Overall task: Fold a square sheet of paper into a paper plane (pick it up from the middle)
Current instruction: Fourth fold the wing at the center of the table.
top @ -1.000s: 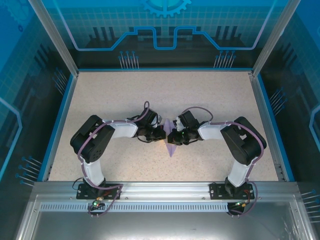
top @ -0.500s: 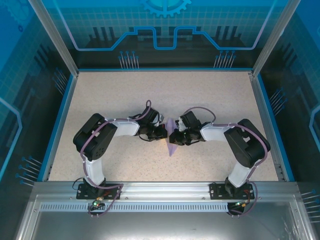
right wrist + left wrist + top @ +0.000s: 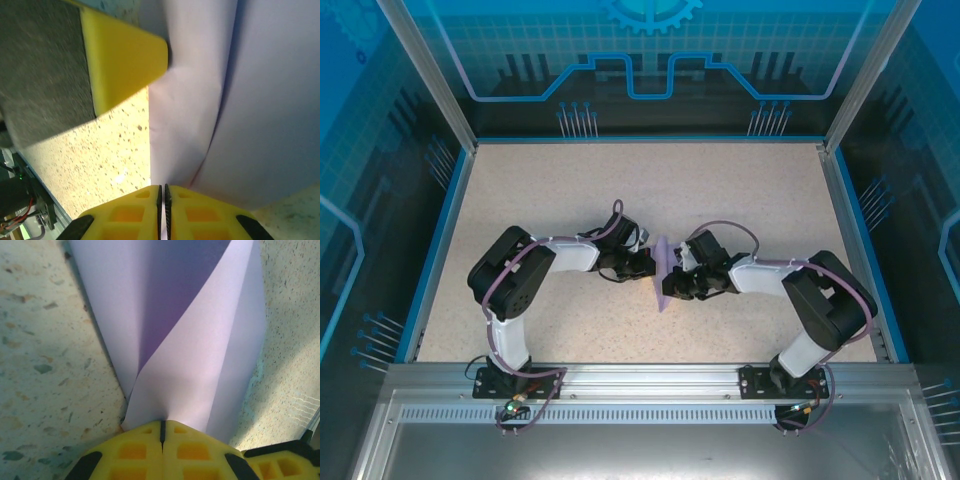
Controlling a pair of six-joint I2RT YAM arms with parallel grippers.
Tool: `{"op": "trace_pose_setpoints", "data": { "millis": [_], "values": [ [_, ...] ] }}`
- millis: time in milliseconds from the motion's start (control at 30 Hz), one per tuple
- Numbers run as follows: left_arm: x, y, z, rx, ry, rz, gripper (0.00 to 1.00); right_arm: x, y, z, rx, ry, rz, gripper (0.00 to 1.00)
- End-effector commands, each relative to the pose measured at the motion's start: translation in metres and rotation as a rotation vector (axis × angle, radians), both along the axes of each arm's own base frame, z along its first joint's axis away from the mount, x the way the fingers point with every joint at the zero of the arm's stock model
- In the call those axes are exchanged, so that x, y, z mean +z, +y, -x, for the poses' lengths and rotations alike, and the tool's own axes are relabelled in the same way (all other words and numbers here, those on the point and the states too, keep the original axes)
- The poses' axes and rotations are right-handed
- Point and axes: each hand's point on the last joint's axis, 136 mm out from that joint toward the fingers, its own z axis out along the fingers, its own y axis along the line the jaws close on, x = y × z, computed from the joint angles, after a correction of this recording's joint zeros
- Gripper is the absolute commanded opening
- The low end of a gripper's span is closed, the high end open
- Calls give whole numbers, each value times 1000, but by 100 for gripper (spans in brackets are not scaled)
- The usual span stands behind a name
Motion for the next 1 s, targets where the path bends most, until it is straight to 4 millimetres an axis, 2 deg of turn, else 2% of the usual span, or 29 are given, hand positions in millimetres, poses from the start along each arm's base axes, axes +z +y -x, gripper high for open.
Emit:
{"op": "trace_pose_setpoints", "data": {
  "millis": [0, 167, 333, 967],
  "values": [
    [-42, 23, 17, 9, 86, -122, 0, 2, 3, 10, 16, 19, -17, 13],
    [-43, 25, 19, 8, 89, -128, 0, 5, 12, 10, 36, 8, -36, 13],
    [-45, 26, 20, 9, 93, -132, 0, 0, 17, 11, 53, 20, -41, 13],
    [-52, 27, 23, 8, 112, -132, 0, -8, 26, 10, 68, 30, -45, 13]
  ]
}}
